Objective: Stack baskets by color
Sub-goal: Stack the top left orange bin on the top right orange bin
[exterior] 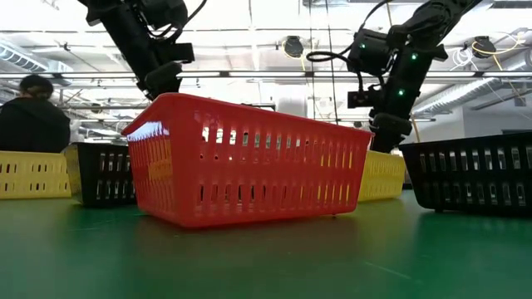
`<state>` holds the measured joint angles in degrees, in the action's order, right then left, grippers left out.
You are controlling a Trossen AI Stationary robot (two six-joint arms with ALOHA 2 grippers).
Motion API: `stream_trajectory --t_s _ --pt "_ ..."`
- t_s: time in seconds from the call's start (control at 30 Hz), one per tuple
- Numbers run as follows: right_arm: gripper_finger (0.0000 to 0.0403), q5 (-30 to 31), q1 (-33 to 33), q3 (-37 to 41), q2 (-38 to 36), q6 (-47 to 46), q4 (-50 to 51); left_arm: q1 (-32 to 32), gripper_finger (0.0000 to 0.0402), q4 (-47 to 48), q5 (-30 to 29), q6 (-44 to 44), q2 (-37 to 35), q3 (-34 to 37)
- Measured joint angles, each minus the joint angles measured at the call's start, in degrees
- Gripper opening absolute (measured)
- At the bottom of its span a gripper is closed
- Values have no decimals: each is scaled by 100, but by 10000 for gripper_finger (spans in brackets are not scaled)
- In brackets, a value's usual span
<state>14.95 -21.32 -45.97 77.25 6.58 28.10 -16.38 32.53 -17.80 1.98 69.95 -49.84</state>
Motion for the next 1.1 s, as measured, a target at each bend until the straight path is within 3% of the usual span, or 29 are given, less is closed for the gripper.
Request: stream_trajectory --t_s 0.9,1.1 --pt "268 -3 2 12 0 -117 -48 -101 239 -85 131 70 0 2" --pt "268 -3 2 12 0 -118 -48 -339 239 53 -74 -153 0 2"
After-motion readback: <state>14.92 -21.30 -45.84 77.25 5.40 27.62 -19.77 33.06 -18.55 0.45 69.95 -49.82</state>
